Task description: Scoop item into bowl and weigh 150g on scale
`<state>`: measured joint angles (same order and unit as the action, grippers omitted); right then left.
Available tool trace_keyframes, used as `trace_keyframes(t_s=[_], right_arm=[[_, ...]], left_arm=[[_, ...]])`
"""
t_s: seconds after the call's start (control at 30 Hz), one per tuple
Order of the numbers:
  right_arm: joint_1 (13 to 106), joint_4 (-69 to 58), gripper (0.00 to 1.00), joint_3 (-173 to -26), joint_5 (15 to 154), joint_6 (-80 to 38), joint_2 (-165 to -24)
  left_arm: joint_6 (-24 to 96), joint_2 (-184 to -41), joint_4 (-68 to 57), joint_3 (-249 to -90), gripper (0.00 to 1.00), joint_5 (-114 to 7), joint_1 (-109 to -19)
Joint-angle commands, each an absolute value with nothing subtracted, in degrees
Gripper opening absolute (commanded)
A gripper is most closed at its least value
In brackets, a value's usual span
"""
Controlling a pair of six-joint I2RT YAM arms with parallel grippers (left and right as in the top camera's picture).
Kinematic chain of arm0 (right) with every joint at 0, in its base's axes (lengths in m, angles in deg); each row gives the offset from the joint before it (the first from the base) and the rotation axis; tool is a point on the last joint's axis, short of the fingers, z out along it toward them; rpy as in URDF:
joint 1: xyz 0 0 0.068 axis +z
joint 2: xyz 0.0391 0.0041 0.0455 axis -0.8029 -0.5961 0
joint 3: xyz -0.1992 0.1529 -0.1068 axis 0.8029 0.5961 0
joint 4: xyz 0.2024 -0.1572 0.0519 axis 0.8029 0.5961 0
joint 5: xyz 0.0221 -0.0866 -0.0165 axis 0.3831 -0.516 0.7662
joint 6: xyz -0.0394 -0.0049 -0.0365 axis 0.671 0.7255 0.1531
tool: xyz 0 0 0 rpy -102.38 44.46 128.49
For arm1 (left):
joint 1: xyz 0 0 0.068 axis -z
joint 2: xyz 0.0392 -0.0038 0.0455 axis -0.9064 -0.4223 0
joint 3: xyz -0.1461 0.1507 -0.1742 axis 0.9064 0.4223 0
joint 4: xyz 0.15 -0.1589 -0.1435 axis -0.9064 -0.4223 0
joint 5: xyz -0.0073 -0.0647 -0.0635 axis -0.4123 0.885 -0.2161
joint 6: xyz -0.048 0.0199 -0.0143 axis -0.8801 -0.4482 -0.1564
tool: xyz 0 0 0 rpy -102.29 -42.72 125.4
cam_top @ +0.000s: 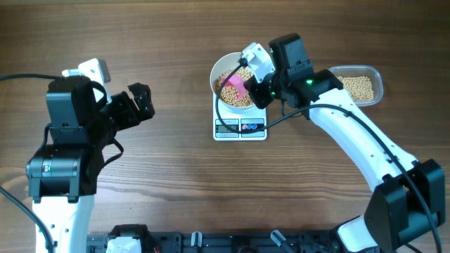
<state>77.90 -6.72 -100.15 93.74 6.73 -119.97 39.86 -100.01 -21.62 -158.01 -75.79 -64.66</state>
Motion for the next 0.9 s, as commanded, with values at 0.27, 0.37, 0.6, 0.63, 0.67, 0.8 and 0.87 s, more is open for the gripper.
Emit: trace_keyframes(t_s=[0.27,0.37,0.6,0.63,0.67,0.8,0.87], right_arm=[[77.81,-11.85,0.04,-100.54,87.36,4.28,-119.01],[77.81,-11.83,0.04,-100.54,87.22,4.41,-117.96],[77.81,-11.94,0.04,-100.54,87.22,4.15,-117.04],[77.79,-11.94,0.04,-100.54,87.22,4.15,-116.67],[77.77,-11.98,0.04,-100.54,87.20,3.97,-116.37],[76.98,-12.79,0.04,-100.54,87.44,3.16,-114.62],[76.17,-12.75,0.04,-100.54,87.73,3.10,-114.20]], left_arm=[[40.60,-100.23,-21.58,-159.06,1.00,-76.33,-64.96],[40.60,-100.23,-21.58,-159.06,1.00,-76.36,-64.99],[40.60,-100.23,-21.60,-159.06,1.00,-76.33,-64.96],[40.60,-100.23,-21.60,-159.06,1.00,-76.33,-64.96],[40.60,-100.23,-21.58,-159.06,1.00,-76.33,-64.99],[40.60,-100.23,-21.60,-159.06,1.00,-76.33,-64.99],[40.60,-100.23,-21.60,-159.06,1.00,-76.33,-64.96]])
